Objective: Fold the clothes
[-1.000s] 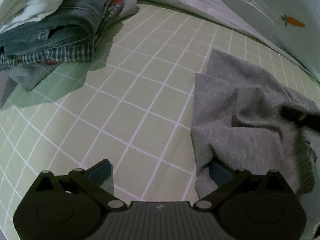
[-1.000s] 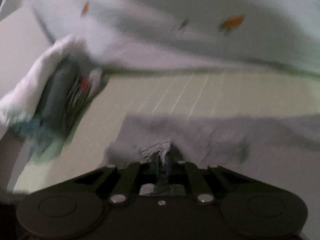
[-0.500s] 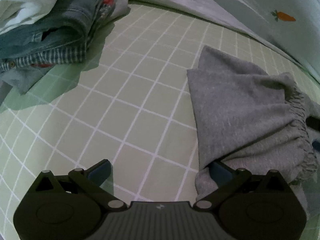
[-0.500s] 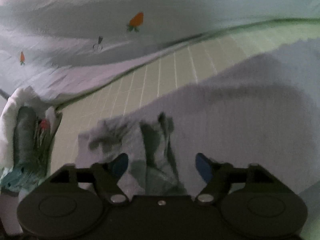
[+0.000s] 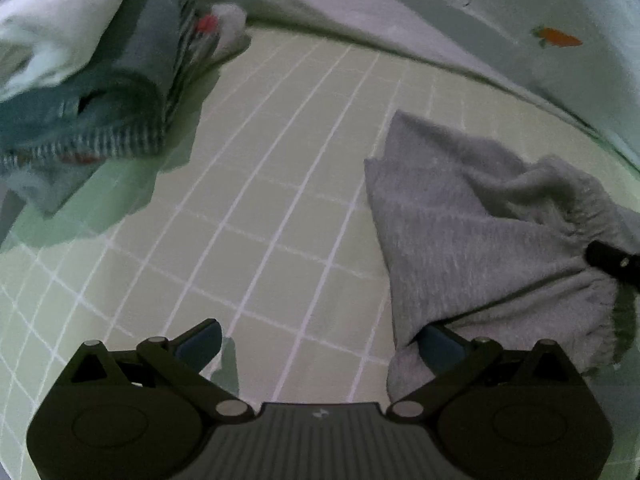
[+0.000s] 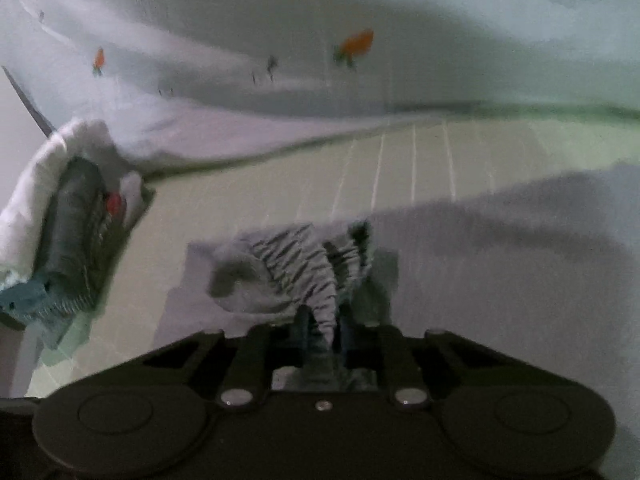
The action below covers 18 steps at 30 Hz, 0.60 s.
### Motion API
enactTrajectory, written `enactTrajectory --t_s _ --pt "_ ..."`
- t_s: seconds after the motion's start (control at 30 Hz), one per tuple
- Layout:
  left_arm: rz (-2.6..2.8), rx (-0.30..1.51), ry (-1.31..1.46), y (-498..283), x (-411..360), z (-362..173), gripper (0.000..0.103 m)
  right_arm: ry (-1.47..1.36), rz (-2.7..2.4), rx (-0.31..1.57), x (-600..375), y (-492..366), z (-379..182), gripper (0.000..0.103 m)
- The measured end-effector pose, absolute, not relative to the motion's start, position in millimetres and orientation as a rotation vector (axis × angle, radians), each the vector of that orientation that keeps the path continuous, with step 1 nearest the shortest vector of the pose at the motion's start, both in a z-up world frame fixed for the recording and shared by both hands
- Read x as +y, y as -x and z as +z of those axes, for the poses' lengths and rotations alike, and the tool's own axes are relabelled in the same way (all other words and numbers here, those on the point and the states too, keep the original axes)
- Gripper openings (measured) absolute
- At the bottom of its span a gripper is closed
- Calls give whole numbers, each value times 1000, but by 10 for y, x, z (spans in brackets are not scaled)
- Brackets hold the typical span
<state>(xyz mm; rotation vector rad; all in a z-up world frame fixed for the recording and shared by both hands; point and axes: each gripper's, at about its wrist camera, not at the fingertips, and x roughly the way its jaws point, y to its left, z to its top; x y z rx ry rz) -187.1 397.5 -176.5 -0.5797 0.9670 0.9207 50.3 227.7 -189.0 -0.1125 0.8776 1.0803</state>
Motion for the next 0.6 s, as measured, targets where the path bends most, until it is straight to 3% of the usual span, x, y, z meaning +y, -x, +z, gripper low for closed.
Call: enactTrajectory --t_s 0.17,0.4,0.5,0.6 --pt "859 944 537 1752 3828 -1681 103 114 1079 713 2072 -539 -1472 12" --pt "806 1042 441 1567 3584 -1863 103 279 823 895 1987 -977 -2020 24" --pt "802 1045 430 1604 3565 -1851 103 242 772 878 1815 -960 -2071 55" --pt "809 1041 444 1654 3575 -1842 103 270 768 858 1713 -891 -2051 69"
